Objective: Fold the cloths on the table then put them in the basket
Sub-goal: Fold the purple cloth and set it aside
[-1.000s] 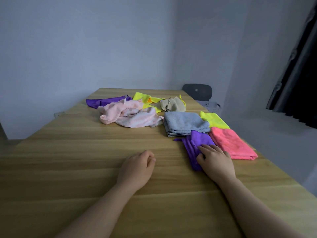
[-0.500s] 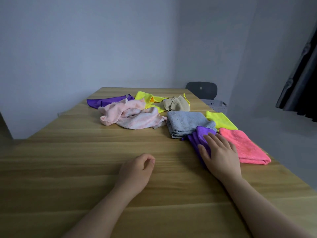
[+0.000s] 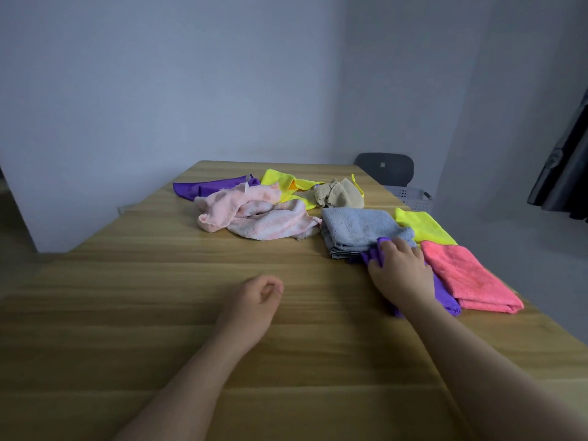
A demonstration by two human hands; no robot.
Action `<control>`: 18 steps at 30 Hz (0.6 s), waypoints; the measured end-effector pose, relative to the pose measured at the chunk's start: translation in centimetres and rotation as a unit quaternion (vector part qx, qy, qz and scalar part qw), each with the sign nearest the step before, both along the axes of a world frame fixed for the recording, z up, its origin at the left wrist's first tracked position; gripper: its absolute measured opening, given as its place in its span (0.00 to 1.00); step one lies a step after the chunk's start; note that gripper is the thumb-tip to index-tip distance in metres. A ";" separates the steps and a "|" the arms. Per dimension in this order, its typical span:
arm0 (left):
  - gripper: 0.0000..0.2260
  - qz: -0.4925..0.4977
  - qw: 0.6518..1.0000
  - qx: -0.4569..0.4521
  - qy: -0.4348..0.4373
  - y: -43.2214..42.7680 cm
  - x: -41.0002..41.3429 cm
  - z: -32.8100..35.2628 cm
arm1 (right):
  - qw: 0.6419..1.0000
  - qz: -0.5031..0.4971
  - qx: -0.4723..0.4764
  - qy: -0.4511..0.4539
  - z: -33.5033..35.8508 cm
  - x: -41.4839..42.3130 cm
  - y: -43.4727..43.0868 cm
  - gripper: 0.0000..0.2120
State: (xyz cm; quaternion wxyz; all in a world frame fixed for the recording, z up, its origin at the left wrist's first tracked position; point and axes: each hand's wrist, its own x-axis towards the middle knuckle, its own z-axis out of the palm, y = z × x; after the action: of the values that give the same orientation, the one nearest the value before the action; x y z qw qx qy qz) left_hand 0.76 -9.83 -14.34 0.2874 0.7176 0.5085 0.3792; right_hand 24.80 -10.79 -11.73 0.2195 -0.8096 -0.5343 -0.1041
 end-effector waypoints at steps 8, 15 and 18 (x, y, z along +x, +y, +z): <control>0.12 0.111 0.992 0.006 -0.056 3.7 -0.5 -0.1 | 0.978 0.010 -0.199 -0.061 -2.3 0.5 2.9 0.29; 0.11 0.113 0.992 0.008 -0.059 5.6 -1.0 -0.2 | 0.976 0.115 0.140 -0.124 -2.3 -6.1 1.8 0.17; 0.11 0.136 0.988 0.019 -0.071 6.6 -1.5 -0.2 | 0.981 0.178 0.063 -0.054 -2.9 -9.8 3.2 0.20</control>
State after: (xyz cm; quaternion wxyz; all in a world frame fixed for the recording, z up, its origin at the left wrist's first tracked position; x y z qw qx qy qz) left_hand -0.78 -3.27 -14.58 0.2551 0.6182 0.5727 0.4741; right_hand 14.99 -7.63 -14.58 0.2558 -0.6793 -0.6732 -0.1408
